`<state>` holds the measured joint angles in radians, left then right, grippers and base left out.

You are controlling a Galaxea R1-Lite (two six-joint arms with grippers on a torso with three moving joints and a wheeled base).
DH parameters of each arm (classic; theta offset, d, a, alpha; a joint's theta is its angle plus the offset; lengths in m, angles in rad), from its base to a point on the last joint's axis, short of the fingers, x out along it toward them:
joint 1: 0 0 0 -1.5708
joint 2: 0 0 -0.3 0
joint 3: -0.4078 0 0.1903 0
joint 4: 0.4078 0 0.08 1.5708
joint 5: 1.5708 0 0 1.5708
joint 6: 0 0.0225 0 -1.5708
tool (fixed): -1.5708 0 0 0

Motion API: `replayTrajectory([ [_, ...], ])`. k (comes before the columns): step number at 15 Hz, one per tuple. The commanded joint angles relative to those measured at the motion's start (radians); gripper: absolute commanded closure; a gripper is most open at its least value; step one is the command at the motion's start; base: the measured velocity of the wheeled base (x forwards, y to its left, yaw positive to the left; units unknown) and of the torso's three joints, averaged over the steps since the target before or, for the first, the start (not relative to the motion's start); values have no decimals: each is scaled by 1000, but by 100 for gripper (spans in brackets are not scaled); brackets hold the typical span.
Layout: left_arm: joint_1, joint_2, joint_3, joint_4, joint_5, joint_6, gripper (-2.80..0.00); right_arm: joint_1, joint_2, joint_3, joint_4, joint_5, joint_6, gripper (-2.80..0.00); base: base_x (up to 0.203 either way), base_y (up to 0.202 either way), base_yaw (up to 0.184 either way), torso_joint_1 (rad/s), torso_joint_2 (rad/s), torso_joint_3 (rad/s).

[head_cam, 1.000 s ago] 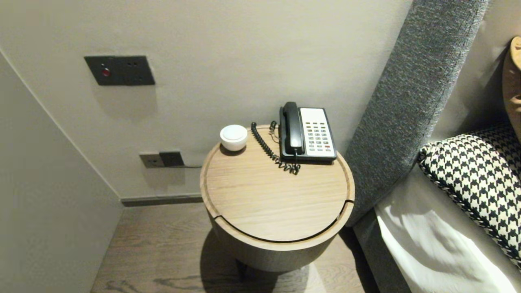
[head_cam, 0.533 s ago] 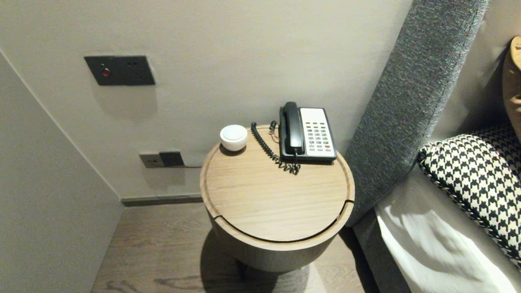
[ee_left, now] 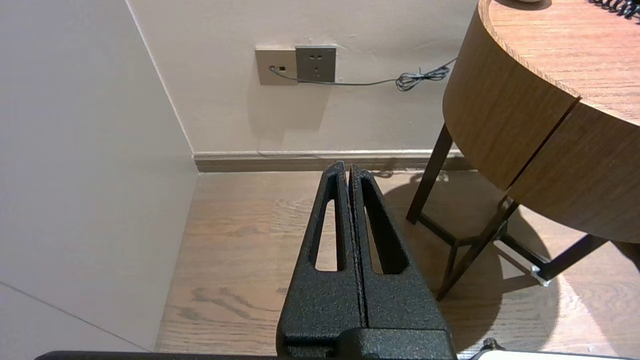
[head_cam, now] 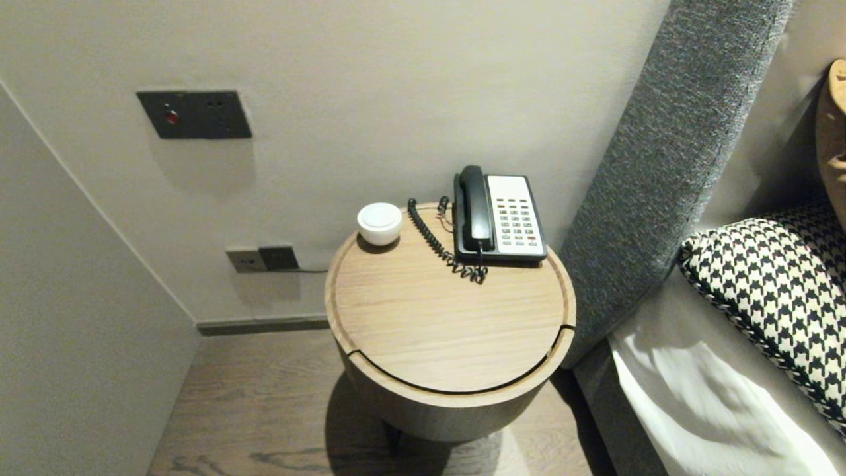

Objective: Open the nightstand drawer

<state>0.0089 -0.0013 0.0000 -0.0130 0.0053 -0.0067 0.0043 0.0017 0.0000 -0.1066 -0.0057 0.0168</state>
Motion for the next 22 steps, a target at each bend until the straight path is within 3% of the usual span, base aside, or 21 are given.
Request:
replayTrajectory([
  [1, 0, 0, 0, -1, 1, 0, 0, 0, 1, 40, -1, 0, 0, 0, 0, 0, 0, 0, 0, 0],
  [10, 0, -1, -23, 39, 8, 14, 0, 0, 1, 40, -1, 1, 0, 0, 0, 0, 0, 0, 0, 0],
  [14, 0, 112, -217, 203, 10, 14, 0, 0, 1, 40, -1, 0, 0, 0, 0, 0, 0, 0, 0, 0],
  [18, 2, 393, -376, 235, 16, 14, 0, 0, 1, 40, -1, 0, 0, 0, 0, 0, 0, 0, 0, 0],
  [22, 3, 643, -563, 328, 93, 14, 0, 0, 1, 40, -1, 0, 0, 0, 0, 0, 0, 0, 0, 0],
])
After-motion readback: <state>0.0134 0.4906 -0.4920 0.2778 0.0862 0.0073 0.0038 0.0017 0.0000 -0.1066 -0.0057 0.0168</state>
